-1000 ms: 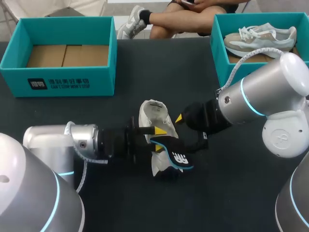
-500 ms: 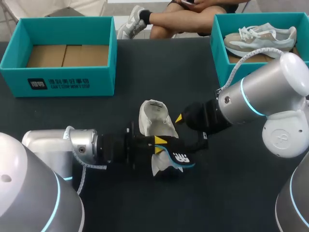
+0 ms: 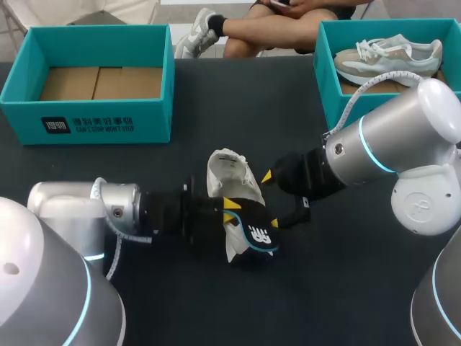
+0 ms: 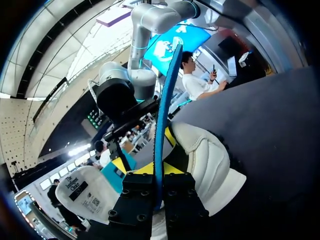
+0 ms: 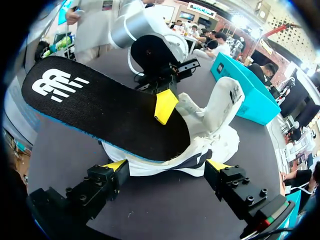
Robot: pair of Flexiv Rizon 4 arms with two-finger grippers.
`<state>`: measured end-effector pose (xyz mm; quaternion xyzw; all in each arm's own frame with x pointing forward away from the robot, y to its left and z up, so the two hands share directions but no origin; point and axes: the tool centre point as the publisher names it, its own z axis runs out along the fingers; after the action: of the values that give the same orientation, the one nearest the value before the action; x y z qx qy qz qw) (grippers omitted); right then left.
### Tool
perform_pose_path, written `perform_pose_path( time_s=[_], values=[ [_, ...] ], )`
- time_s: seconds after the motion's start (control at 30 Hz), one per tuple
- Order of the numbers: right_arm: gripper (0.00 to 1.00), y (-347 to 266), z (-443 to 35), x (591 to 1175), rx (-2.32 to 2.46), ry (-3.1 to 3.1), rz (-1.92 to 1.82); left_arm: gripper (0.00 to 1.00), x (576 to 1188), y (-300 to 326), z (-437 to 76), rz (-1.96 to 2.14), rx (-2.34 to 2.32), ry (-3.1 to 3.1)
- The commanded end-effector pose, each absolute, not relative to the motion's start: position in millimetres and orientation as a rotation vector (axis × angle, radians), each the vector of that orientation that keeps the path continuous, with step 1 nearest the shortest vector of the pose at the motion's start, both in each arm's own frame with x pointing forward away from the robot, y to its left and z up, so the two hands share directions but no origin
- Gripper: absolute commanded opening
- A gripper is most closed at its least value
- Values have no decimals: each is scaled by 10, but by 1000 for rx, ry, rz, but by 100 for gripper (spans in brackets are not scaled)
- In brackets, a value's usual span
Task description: Take the shoe out of the shoebox, open the shoe tongue, remove and reinsert the insole, then place the shoe into the shoebox
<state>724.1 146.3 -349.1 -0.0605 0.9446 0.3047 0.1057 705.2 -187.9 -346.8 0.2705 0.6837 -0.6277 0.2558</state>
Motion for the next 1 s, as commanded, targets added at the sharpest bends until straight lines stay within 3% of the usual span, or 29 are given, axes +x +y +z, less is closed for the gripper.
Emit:
perform_pose_path(
  time_s=[0.03, 0.07, 0.1, 0.3, 0.67, 0.8, 0.87, 1.0],
  values=[
    [100, 1466, -3501, 7231, -178, 2781, 899, 0, 7091, -1876, -3514, -1710, 737, 1854],
    [100, 1466, -3501, 7231, -178, 2781, 899, 9, 7081, -1881, -3507, -1712, 735, 1852],
    [100, 1466, -3501, 7231, -178, 2781, 899, 24, 7064, -1886, -3488, -1713, 734, 1845],
    [100, 1466, -3501, 7231, -178, 2781, 899, 27, 7012, -1894, -3378, -1714, 749, 1822],
    [100, 1466, -3501, 7231, -178, 2781, 899, 23, 6865, -2049, -3189, -1757, 795, 1778],
    [100, 1466, -3501, 7231, -178, 2781, 899, 14, 6820, -2093, -3153, -1768, 809, 1767],
    [100, 1466, -3501, 7231, -178, 2781, 899, 0, 6812, -2112, -3166, -1777, 814, 1771],
    [100, 1466, -3501, 7231, -178, 2781, 899, 0, 6815, -2102, -3243, -1785, 810, 1779]
  ],
)
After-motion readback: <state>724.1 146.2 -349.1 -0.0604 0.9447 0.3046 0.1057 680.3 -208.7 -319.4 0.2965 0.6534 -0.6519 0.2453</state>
